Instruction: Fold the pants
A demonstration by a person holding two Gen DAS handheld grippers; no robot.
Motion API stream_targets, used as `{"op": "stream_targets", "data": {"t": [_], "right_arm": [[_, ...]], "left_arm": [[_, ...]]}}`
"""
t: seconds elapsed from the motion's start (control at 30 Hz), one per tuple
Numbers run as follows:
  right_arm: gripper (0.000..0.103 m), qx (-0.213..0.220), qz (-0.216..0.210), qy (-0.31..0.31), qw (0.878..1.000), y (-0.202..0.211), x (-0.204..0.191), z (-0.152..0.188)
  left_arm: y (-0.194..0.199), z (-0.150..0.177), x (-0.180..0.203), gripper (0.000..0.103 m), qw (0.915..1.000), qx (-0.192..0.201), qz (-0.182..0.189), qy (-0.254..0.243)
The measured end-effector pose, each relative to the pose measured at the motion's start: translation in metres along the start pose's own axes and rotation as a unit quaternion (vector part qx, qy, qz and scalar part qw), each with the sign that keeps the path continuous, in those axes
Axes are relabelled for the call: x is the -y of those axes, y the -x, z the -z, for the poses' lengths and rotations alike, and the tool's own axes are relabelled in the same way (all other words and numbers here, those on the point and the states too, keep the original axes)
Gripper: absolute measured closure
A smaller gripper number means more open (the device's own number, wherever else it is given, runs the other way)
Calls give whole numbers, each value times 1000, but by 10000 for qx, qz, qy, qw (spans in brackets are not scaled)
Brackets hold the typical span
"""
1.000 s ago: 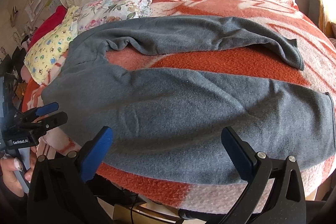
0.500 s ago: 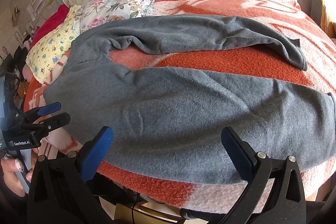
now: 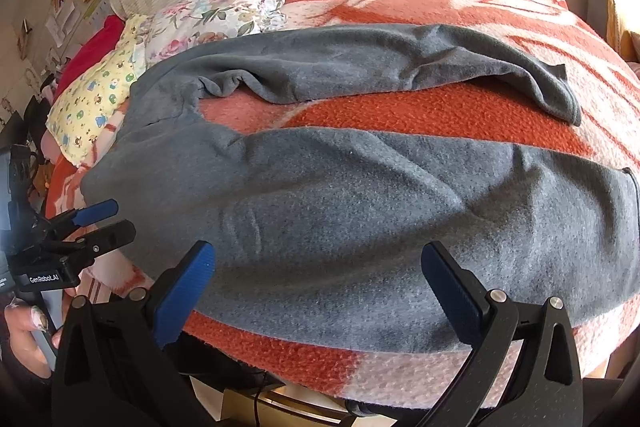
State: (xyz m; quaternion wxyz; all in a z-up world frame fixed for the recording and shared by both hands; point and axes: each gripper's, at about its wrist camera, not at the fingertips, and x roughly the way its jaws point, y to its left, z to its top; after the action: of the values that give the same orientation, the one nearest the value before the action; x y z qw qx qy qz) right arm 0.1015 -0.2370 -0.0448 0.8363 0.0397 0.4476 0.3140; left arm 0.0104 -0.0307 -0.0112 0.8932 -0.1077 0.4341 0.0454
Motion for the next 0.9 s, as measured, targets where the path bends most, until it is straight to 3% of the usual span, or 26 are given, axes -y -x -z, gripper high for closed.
{"op": "stream_targets", "data": {"t": [0.63,0.9], "right_arm": [[0,-49,18,-265,9996,2,15,-9],[0,56,99,-408,9991,9,31,-26]], "left_arm": [[-13,-16,12,8,9996,-111,226,-127],[-26,-44,15,8,9978,-153,551,-333]]}}
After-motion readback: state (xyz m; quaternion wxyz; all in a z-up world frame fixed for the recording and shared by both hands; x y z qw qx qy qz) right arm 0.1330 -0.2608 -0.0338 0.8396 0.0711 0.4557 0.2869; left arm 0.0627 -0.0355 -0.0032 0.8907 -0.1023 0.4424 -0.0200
